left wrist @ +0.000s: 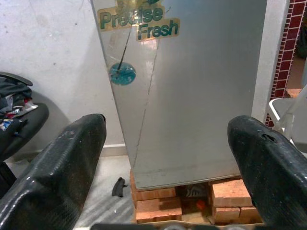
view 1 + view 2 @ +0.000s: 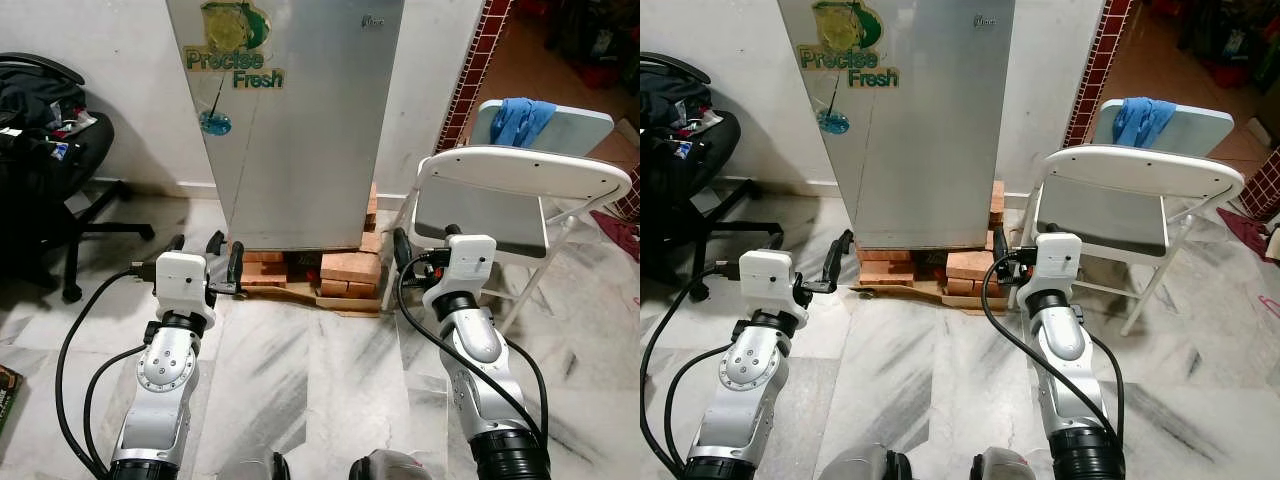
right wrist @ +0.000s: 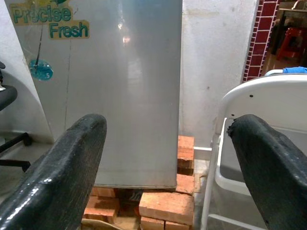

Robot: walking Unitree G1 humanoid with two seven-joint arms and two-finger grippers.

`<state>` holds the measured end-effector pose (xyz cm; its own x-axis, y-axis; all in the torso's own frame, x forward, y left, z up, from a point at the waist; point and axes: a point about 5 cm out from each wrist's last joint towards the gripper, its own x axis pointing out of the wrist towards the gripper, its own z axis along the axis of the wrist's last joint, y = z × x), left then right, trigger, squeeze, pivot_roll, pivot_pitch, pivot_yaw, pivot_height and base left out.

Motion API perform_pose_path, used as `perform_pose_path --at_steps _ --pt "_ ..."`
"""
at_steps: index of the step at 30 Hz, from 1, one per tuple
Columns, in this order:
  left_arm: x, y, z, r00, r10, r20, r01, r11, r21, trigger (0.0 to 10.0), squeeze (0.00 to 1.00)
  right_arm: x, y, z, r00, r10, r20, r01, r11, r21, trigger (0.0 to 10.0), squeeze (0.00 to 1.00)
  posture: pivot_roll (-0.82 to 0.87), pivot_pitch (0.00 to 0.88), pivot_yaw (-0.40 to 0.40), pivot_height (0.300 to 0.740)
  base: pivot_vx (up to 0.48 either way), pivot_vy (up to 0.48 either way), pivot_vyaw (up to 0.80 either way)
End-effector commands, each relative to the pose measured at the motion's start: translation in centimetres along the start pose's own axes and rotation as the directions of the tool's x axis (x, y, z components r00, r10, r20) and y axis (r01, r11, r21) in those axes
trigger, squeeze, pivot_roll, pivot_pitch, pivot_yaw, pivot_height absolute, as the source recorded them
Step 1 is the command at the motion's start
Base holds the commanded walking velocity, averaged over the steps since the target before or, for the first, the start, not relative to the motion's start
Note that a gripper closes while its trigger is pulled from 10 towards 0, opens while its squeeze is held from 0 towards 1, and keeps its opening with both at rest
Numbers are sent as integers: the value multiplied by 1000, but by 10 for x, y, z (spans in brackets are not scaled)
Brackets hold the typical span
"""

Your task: Restocking fridge

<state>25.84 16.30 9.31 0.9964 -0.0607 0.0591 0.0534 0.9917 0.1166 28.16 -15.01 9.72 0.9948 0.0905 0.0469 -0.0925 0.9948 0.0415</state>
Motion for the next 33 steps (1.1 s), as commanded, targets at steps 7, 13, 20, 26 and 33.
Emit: perform_pose_path --at_steps 7,13,20,26,33 --pt "22 2 3 991 -92 -94 78 986 -149 10000 0 -3 -23 1 996 -79 -37 78 996 -48 10000 0 -6 0 -15 740 0 0 0" --pt "22 2 3 991 -92 -94 78 986 -149 10000 0 -3 -23 1 996 -79 -37 78 996 -48 10000 0 -6 0 -15 740 0 0 0" --pt "22 2 3 991 -92 -94 78 986 -149 10000 0 -3 -23 1 996 -79 -37 78 996 -48 10000 0 -6 0 -15 740 0 0 0" --pt "22 2 3 991 -92 -94 78 986 -149 10000 0 -3 -23 1 996 -79 -37 78 996 -48 10000 0 -6 0 -15 740 0 0 0" --pt "22 2 3 991 -92 -94 78 986 -149 10000 0 -3 -23 1 996 -79 -37 78 996 -48 10000 0 -6 0 -15 740 0 0 0"
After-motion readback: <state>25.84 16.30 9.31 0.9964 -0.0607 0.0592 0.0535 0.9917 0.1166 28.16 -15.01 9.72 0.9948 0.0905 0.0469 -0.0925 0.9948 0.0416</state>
